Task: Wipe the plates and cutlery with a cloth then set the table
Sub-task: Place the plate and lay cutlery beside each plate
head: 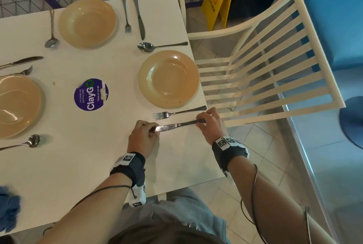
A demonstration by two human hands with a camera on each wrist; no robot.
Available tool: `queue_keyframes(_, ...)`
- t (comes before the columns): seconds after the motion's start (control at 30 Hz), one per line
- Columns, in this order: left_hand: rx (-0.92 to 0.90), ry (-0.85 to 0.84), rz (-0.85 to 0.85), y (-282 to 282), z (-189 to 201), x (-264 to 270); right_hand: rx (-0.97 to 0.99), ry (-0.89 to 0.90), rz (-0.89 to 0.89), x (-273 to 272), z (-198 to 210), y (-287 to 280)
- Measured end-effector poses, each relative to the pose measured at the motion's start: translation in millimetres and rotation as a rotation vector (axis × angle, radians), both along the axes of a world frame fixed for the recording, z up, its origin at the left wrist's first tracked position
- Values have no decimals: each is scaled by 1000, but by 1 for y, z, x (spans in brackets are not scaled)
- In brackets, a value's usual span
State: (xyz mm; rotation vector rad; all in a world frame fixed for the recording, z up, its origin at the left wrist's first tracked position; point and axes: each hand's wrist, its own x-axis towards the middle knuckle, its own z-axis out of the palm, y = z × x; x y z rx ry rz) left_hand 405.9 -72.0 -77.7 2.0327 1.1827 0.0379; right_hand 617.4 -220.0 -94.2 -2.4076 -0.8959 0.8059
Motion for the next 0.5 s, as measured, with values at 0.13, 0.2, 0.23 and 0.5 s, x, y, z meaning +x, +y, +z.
queue_keyframes(0.13,-5,-6,-9,2,-2,2,-8,-1,-10,0,2,2)
queue_keyframes(0.2,-6,0,-11,3,-2,2,-3,-4,-10,-1,1,1)
queue_keyframes(0.23,-6,5,-11,3,-1,2,-2,-2,-11,-1,2,1)
queue_keyframes(0.5,-23,11,-16,8,6,-10,-49,-116,42,-15,15,-4)
